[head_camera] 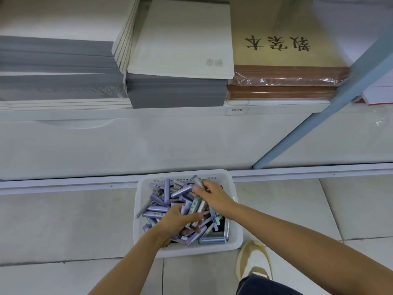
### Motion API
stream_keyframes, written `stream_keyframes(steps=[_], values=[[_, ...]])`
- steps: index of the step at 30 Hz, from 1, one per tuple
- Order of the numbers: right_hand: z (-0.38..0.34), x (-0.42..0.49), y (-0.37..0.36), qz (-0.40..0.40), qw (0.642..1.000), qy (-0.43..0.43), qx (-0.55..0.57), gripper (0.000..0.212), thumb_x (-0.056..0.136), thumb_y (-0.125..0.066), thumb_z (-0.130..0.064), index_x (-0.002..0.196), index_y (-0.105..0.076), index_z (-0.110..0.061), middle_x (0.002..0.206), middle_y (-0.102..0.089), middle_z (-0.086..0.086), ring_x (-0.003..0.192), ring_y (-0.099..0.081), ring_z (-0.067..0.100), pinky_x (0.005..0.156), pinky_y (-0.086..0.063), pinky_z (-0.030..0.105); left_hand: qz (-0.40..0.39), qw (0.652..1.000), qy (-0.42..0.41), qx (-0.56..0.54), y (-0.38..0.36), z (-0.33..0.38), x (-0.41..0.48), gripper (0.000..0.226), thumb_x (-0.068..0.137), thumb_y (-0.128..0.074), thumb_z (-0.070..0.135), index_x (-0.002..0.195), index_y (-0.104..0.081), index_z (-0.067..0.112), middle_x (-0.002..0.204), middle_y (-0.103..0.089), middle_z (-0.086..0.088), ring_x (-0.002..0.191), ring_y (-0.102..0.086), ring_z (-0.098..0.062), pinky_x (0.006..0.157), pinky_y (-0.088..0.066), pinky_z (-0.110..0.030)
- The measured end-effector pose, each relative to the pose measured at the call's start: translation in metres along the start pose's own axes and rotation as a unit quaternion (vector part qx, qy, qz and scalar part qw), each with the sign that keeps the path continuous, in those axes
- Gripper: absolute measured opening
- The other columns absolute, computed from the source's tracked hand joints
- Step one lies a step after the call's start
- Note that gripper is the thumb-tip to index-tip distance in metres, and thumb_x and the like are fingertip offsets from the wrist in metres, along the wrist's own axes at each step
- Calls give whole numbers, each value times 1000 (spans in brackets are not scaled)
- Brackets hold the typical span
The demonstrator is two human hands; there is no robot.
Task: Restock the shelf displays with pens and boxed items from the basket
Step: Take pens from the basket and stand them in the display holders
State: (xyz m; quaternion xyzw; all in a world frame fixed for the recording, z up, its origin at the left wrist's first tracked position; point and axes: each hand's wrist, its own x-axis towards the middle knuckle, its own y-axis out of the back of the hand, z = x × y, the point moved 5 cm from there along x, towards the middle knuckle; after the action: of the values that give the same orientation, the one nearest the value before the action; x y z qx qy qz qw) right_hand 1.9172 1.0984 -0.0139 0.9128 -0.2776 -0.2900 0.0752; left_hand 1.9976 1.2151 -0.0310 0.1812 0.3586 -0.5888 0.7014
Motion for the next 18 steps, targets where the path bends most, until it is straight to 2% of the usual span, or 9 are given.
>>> stream_keyframes(steps=[2, 4, 5, 7, 10, 13, 15, 16, 18], values=[[-5, 1, 13, 19, 1000, -4, 20, 37, 100, -49, -33, 89, -55, 2, 74, -47, 10, 66, -45, 19, 66, -38, 36, 18, 1000, 1, -10, 6, 2, -2, 17, 86, -71, 16, 85, -66, 1, 79, -69, -22, 59, -67, -21, 48, -46, -26], [-14, -1, 26, 6, 1000, 0, 20, 38, 100, -50, -33, 88, -54, 3, 74, -43, 10, 63, -41, 17, 66, -35, 35, 69, 996, -14, -51, 13, 9, -5, 16, 88, -68, 13, 83, -65, -2, 83, -71, -24, 64, -71, -22, 53, -52, -31], [-19, -3, 31, -14, 1000, -1, 18, 37, 100, -49, -32, 98, -56, 4, 75, -44, 9, 63, -41, 14, 65, -36, 32, 101, 992, -29, -71, 16, 15, -7, 14, 89, -67, 11, 84, -67, -2, 84, -73, -22, 69, -72, -24, 56, -53, -32], [-32, -11, 38, -62, 997, -4, 43, 29, 103, -44, -26, 120, -52, -4, 77, -46, 3, 59, -41, 7, 58, -36, 22, 157, 981, -67, -88, 18, 36, -12, 13, 90, -65, 11, 82, -69, 2, 79, -73, -17, 70, -70, -26, 52, -49, -29], [-65, -27, 50, -100, 992, 25, 74, 22, 103, -39, -16, 124, -44, -12, 80, -50, 1, 58, -40, 6, 55, -34, 19, 214, 960, -137, -118, 13, 81, -27, 15, 90, -67, 14, 78, -67, 5, 66, -70, -9, 59, -64, -20, 46, -46, -25], [-108, -47, 74, -55, 992, 113, 31, 25, 101, -45, -11, 125, -50, -4, 85, -56, 4, 63, -43, 6, 59, -37, 18, 223, 940, -216, -144, 3, 131, -54, 11, 90, -68, 19, 89, -69, 8, 70, -73, -7, 55, -63, -15, 40, -42, -20], [-141, -65, 97, -8, 985, 174, 11, 26, 97, -54, -7, 122, -60, -1, 86, -56, 6, 62, -45, 3, 58, -37, 16, 202, 935, -256, -138, -7, 159, -76, 16, 91, -66, 26, 92, -69, 10, 73, -73, -13, 53, -57, -15, 43, -34, -20], [-156, -74, 107, 12, 979, 202, -1, 26, 94, -59, -6, 119, -64, -2, 87, -55, 3, 63, -47, -1, 59, -37, 14, 186, 935, -271, -133, -12, 170, -85, 17, 91, -66, 27, 92, -68, 11, 75, -72, -15, 55, -55, -16, 46, -32, -20], [-183, -94, 125, 38, 968, 248, -12, 25, 90, -64, -6, 115, -69, -5, 85, -54, -4, 63, -48, -2, 61, -39, 13, 158, 934, -302, -104, -22, 195, -107, 13, 91, -66, 25, 88, -65, 13, 74, -71, -13, 52, -50, -14, 43, -28, -19]])
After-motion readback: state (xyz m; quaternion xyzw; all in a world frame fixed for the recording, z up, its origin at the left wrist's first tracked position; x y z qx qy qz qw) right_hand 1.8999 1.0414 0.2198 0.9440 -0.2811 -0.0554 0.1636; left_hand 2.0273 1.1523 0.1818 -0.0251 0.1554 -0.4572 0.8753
